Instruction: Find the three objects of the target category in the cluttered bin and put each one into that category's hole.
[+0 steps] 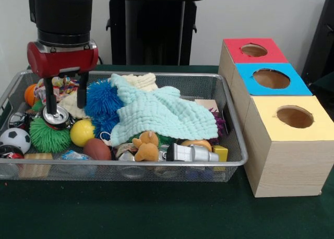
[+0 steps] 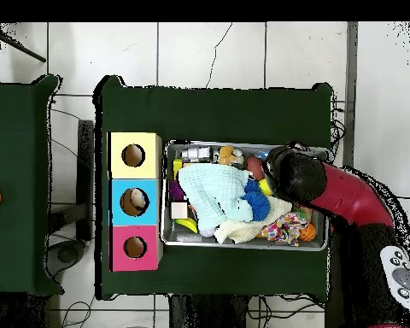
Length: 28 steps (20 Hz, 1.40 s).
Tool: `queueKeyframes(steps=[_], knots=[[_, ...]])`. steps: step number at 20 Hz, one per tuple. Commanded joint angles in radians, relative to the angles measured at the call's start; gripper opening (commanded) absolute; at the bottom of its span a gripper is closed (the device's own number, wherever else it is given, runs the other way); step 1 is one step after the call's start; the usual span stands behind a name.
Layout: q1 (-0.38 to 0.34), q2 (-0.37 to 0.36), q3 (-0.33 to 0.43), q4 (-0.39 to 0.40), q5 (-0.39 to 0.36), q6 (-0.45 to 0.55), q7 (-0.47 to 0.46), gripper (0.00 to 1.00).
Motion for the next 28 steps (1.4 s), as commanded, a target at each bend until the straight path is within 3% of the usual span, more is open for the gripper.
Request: queueKeyframes(steps=[1,11,19,28], knots=[[0.031,0.041,-0.001,-0.057,0.048,0.127,0.258,1.0],[0.06,0.031,-0.015,-0.085,0.074,0.162,0.255,1.0],[0.103,0.052,-0.042,-0.183,0.082,0.246,0.256,1.0],[0.106,0.081,-0.04,-0.24,0.079,0.266,0.248,1.0]])
